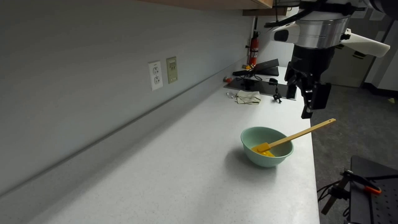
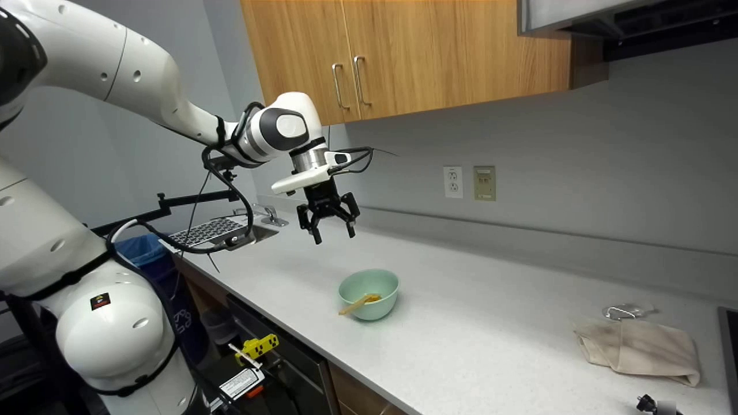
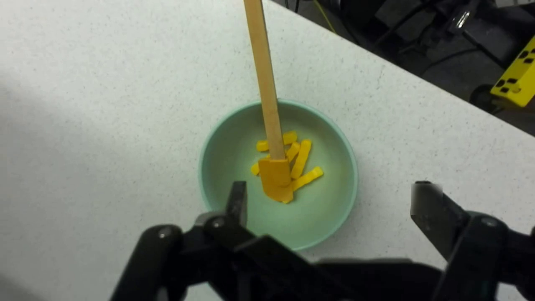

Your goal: Mix in the bowl with the spatula

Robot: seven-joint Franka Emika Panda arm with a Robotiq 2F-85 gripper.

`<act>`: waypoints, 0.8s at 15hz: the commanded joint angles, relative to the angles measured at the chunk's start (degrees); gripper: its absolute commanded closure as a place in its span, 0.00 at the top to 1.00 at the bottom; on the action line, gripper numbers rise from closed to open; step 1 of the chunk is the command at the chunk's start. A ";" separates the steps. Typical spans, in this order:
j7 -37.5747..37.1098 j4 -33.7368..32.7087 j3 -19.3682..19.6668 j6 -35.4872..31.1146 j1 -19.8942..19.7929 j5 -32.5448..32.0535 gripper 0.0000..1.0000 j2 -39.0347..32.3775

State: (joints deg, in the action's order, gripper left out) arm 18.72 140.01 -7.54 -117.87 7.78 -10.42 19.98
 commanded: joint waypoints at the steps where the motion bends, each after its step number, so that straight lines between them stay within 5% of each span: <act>1: -0.36 4.49 1.54 -7.08 1.40 1.96 1.00 4.16; 4: -0.74 6.17 1.70 -10.79 1.41 2.09 1.00 5.10; 12: -0.43 3.68 1.27 -8.36 0.90 0.48 1.00 1.85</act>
State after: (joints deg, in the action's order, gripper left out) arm 18.52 143.79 -6.92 -126.39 7.98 -9.65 21.87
